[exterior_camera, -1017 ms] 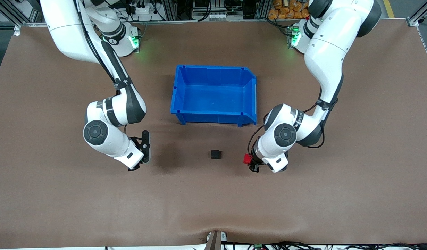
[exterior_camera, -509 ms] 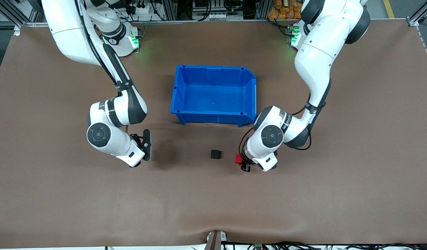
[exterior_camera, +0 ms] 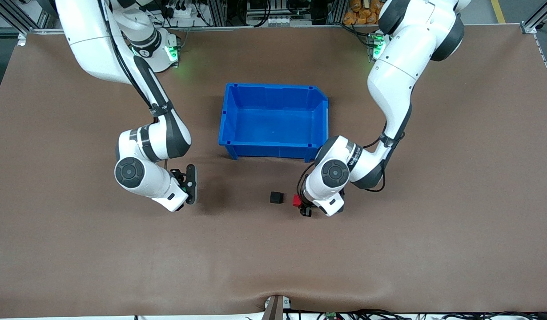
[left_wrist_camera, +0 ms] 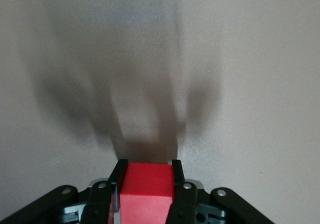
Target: Attach green and red cubes to black cube
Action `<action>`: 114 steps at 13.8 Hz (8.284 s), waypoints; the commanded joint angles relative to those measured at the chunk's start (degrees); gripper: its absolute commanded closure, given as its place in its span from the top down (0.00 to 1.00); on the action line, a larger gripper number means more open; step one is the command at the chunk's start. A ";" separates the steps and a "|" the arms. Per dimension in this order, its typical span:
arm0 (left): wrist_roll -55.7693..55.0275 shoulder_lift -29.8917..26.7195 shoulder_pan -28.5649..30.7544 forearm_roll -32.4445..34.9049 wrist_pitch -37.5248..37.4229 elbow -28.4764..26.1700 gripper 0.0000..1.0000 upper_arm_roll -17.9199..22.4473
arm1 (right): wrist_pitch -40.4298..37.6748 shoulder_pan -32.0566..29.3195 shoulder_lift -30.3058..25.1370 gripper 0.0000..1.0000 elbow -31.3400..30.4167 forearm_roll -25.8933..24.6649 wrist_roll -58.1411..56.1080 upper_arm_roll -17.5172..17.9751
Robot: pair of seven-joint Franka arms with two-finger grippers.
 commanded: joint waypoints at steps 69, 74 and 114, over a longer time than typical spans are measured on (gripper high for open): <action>104.00 -47.16 30.70 0.38 -55.72 -1.49 1.00 2.65 | 3.99 21.05 22.23 0.00 28.16 -5.82 40.08 -1.47; 105.32 -66.93 29.04 0.03 -37.27 -30.40 1.00 1.59 | 6.27 22.11 23.11 0.65 27.99 -6.95 42.28 -1.47; 104.88 -66.86 25.52 1.53 -46.84 -24.44 1.00 3.79 | -32.66 -13.83 -26.35 1.00 14.21 -5.64 41.73 -2.78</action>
